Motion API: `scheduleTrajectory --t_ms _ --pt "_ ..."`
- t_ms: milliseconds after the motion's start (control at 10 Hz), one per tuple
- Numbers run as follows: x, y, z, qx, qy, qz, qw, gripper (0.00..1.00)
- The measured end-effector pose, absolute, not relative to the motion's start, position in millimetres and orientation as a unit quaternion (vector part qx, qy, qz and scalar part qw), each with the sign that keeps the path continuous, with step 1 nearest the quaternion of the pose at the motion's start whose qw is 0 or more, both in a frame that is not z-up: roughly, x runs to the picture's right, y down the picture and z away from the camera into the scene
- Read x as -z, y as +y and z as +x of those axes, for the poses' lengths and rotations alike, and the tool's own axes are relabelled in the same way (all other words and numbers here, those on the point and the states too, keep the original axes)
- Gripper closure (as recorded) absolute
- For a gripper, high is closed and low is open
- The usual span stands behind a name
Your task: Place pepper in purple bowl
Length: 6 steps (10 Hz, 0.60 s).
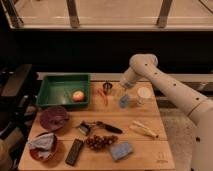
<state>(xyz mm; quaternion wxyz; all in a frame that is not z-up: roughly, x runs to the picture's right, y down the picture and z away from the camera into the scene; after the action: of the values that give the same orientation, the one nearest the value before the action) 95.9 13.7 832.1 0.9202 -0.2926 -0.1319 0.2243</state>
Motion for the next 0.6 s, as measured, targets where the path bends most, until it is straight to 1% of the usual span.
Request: scheduleTrajectory --t_ms 200,600 --pt "-839.4 7.5 91.1 -0.235 -0.125 -0.287 0.920 0.30" --pt "-868.7 20.6 68.2 -0.279 -0.120 -0.303 0.903 0.30"
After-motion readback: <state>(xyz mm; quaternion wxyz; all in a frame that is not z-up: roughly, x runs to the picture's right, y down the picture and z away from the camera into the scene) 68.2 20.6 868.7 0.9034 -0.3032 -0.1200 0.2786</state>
